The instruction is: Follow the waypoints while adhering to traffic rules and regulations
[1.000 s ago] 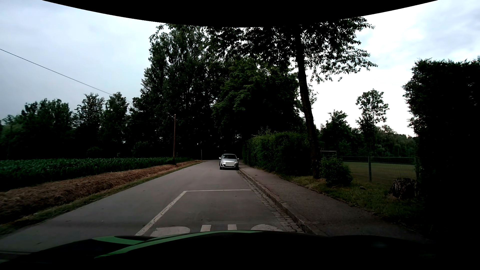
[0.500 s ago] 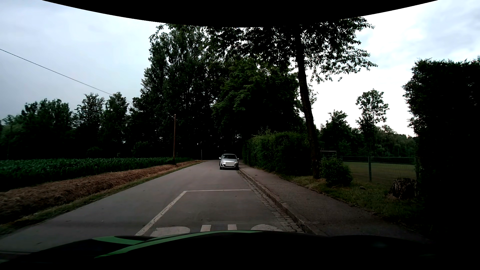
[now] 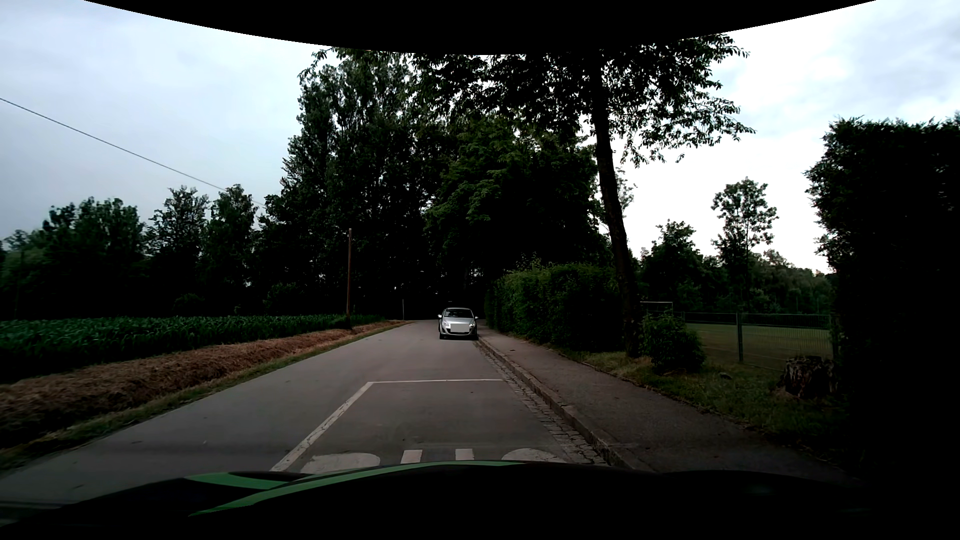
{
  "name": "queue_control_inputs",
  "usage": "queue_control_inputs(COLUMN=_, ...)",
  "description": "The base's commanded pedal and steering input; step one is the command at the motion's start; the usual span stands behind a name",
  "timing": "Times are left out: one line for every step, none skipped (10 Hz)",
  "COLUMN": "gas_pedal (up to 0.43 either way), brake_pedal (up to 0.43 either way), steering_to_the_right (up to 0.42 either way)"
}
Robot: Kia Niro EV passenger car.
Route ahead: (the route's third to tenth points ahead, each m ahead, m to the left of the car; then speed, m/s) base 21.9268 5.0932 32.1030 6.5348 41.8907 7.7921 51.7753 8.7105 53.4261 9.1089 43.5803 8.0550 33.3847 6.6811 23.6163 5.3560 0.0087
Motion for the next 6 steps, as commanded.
queue_control_inputs(gas_pedal=0.000, brake_pedal=0.299, steering_to_the_right=-0.013)
queue_control_inputs(gas_pedal=0.000, brake_pedal=0.299, steering_to_the_right=-0.013)
queue_control_inputs(gas_pedal=0.000, brake_pedal=0.299, steering_to_the_right=-0.013)
queue_control_inputs(gas_pedal=0.000, brake_pedal=0.305, steering_to_the_right=-0.013)
queue_control_inputs(gas_pedal=0.000, brake_pedal=0.305, steering_to_the_right=-0.013)
queue_control_inputs(gas_pedal=0.000, brake_pedal=0.305, steering_to_the_right=-0.013)
